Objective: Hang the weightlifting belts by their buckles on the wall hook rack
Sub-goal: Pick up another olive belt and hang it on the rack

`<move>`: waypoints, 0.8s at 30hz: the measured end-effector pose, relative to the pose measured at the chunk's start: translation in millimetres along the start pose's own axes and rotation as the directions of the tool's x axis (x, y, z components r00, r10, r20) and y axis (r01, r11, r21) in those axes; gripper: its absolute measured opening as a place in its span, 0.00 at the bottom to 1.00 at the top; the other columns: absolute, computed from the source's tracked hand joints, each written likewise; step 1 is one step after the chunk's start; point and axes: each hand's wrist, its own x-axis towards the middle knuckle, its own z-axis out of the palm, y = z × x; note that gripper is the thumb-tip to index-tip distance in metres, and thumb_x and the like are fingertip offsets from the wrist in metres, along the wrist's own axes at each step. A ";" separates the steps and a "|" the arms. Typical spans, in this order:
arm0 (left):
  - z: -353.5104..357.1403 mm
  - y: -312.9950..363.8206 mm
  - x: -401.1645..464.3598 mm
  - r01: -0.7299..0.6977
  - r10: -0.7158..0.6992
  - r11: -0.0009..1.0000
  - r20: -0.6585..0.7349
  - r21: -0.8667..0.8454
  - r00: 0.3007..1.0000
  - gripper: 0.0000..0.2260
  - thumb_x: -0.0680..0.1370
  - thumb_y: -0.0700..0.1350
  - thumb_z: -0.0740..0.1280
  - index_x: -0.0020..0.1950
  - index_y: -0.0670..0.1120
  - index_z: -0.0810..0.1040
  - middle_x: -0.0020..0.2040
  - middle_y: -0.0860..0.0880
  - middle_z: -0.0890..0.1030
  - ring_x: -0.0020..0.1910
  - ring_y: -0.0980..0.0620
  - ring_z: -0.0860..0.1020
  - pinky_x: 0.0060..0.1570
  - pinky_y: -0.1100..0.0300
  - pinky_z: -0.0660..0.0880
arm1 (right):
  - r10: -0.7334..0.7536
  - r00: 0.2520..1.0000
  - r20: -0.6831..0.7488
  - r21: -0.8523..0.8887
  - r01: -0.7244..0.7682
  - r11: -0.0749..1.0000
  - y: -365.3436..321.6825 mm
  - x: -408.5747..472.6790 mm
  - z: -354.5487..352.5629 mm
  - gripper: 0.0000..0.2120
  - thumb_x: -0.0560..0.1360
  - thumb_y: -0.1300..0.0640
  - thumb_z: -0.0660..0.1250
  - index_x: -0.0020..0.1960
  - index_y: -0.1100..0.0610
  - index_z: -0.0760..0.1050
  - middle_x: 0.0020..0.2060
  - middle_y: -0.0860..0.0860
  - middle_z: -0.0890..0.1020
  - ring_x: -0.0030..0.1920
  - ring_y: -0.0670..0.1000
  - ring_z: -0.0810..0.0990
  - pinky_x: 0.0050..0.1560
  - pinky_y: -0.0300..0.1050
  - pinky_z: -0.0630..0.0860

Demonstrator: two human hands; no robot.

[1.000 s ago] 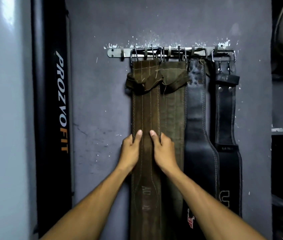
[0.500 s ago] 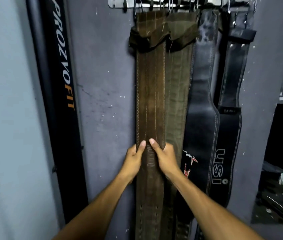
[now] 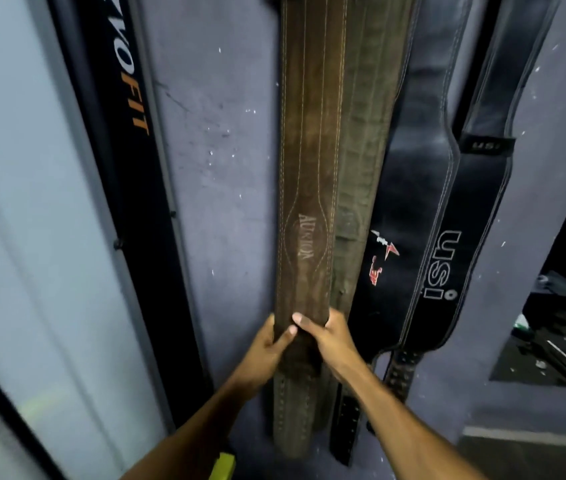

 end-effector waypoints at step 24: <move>26.7 -97.5 -173.2 0.403 -0.269 0.862 -0.396 0.307 0.878 0.20 0.81 0.53 0.69 0.70 0.46 0.72 0.60 0.54 0.80 0.61 0.54 0.80 0.63 0.58 0.75 | 0.413 0.911 -0.009 -0.256 -0.401 0.880 113.0 -158.4 -47.7 0.28 0.78 0.54 0.75 0.74 0.59 0.71 0.68 0.57 0.79 0.67 0.53 0.78 0.68 0.47 0.76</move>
